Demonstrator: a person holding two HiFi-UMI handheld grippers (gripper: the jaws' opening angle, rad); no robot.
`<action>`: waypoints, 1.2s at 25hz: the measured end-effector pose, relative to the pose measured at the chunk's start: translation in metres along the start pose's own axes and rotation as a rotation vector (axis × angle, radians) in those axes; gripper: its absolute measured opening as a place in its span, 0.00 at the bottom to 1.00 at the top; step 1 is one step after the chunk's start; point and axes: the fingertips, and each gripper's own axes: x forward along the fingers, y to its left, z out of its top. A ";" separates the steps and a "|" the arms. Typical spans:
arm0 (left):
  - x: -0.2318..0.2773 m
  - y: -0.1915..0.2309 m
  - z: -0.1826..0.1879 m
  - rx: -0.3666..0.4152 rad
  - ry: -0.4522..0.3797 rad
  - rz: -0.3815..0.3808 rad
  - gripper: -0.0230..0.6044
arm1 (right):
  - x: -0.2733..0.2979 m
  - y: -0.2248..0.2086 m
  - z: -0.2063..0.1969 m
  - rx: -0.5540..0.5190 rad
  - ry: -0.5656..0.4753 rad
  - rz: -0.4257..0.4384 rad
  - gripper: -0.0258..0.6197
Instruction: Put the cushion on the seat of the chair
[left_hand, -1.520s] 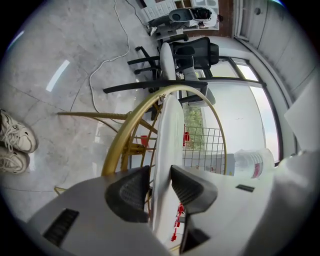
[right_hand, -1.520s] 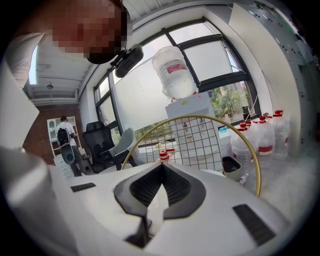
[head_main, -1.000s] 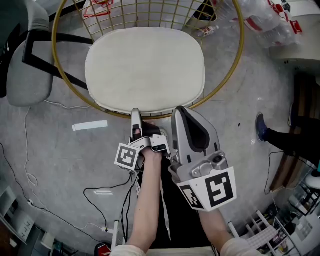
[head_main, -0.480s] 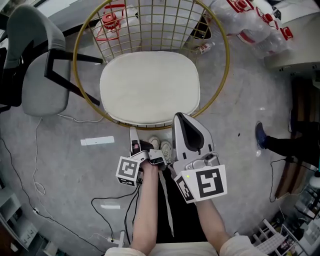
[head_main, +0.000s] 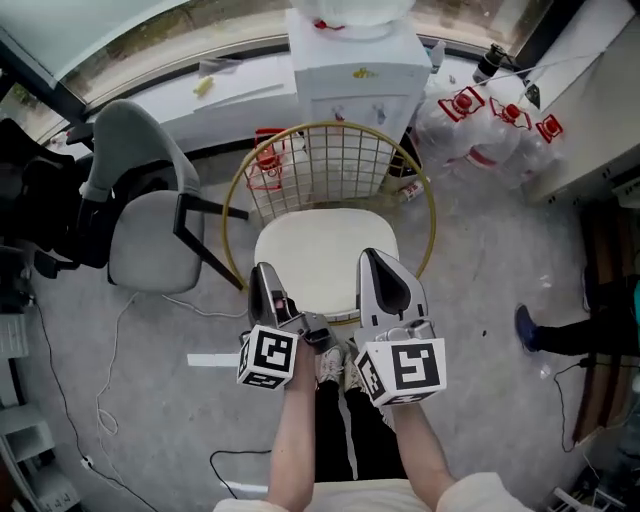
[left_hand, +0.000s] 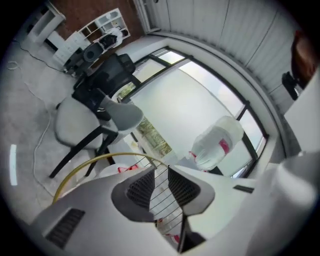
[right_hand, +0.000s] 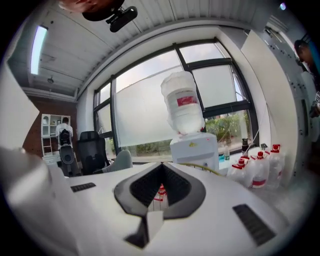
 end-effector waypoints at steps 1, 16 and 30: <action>0.004 -0.025 0.020 0.031 -0.019 -0.045 0.18 | 0.001 0.002 0.021 -0.003 -0.029 -0.002 0.06; -0.081 -0.333 0.192 0.867 -0.263 -0.421 0.06 | -0.063 0.051 0.271 -0.105 -0.415 0.036 0.06; -0.135 -0.363 0.196 0.929 -0.307 -0.507 0.06 | -0.103 0.083 0.253 -0.177 -0.343 0.125 0.06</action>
